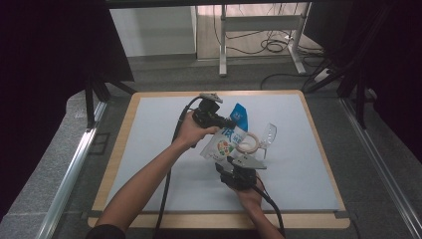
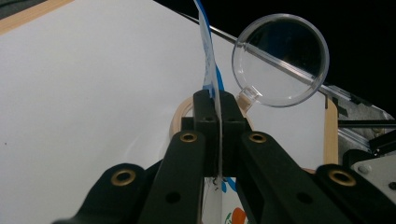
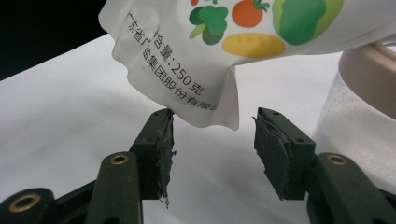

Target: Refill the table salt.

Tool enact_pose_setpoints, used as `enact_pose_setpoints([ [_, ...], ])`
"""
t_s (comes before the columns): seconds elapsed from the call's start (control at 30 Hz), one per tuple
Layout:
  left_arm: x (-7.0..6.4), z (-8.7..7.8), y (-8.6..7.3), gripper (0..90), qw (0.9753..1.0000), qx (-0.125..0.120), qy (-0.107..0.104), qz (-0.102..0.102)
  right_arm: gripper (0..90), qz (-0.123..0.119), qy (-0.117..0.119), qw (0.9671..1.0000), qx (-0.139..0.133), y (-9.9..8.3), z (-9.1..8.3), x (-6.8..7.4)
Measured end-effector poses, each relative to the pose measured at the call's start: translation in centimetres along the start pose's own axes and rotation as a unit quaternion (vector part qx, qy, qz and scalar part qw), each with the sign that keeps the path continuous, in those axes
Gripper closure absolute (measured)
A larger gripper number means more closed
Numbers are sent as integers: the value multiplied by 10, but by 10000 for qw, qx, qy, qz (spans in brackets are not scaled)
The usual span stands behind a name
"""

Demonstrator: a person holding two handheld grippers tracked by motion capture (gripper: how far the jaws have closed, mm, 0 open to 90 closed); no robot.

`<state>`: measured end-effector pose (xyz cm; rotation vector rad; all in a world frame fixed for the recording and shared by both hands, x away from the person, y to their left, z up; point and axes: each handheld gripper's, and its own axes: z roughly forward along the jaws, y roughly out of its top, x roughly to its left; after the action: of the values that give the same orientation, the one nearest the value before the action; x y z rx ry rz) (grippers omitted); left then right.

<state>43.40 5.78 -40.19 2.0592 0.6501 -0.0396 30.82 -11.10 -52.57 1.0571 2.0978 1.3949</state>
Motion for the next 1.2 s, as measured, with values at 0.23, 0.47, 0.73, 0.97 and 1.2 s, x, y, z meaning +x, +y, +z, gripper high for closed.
enact_pose_setpoints([
  [0.23,-2,-4,-4,896,10000,-87,-29,-11,476,-49,98,9999,14,-1,-3,0],
  [0.47,-2,-8,-8,896,9998,-179,-11,-10,471,-117,151,9998,22,-1,-9,-2],
  [0.73,3,-9,-15,897,9996,-262,0,-127,468,-93,131,9999,6,-2,-16,-9],
  [0.97,3,-11,-20,896,9994,-329,42,-118,468,-86,49,9999,-43,-3,-22,-17],
  [1.2,5,-15,-24,896,9990,-415,82,-138,468,-5,12,10000,-80,-5,-29,-26],
])
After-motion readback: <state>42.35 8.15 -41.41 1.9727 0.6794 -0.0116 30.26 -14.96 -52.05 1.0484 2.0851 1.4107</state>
